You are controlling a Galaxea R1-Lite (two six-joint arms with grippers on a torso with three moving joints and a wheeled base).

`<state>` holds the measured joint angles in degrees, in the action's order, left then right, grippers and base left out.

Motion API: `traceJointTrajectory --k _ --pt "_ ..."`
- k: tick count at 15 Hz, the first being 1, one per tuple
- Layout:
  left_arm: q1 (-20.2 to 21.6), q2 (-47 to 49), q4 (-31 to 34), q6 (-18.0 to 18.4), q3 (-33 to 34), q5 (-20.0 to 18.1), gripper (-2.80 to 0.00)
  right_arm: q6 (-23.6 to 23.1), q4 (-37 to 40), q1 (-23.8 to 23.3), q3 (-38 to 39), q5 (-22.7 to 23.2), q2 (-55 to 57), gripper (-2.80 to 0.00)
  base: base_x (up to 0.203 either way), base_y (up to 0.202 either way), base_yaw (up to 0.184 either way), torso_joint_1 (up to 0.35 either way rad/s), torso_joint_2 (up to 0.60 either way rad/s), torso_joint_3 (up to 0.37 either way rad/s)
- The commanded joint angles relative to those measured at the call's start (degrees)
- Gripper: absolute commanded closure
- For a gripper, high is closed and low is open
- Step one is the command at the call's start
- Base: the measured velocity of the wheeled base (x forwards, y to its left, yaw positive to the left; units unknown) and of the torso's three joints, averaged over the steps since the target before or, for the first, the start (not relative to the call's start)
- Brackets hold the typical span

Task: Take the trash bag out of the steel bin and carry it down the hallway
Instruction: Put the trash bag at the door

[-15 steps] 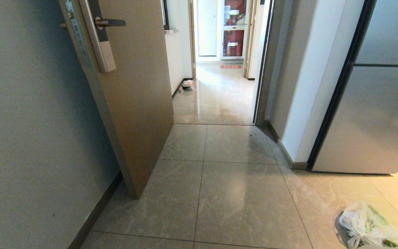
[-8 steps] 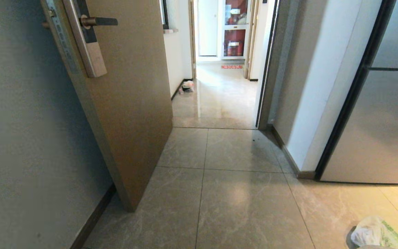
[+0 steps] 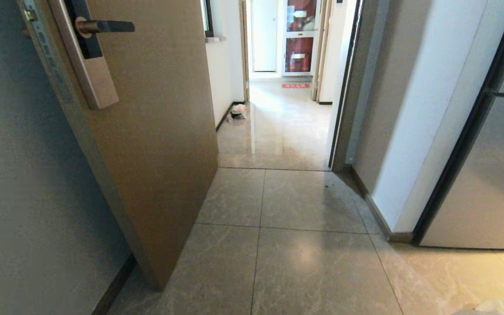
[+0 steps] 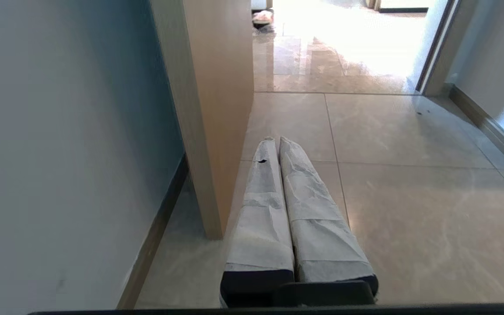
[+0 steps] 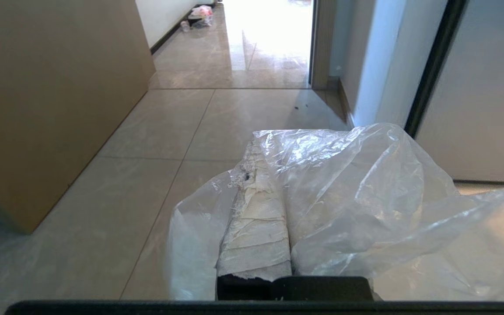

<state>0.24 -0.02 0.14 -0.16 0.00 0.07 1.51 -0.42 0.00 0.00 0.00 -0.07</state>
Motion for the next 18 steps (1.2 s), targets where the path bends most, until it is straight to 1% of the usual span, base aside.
traceJointTrajectory --k 1,10,14,18 --pt "0.0 0.0 0.0 0.0 0.2 0.0 0.00 0.0 0.0 0.0 0.1 0.0 0.0 0.00 0.193 0.000 0.002 0.001 0.00 -0.004" --pt "0.0 0.0 0.0 0.0 0.2 0.0 0.00 0.0 0.0 0.0 0.1 0.0 0.0 0.00 0.191 -0.001 0.000 0.003 0.00 0.002" --pt "0.0 0.0 0.0 0.0 0.2 0.0 0.00 0.1 0.0 0.0 0.1 0.0 0.0 0.00 0.005 -0.035 0.000 0.000 0.00 0.002" --pt "0.0 0.0 0.0 -0.1 0.2 0.0 0.00 0.0 0.0 0.0 0.1 0.0 0.0 0.00 0.001 -0.186 0.000 0.001 0.00 0.003"
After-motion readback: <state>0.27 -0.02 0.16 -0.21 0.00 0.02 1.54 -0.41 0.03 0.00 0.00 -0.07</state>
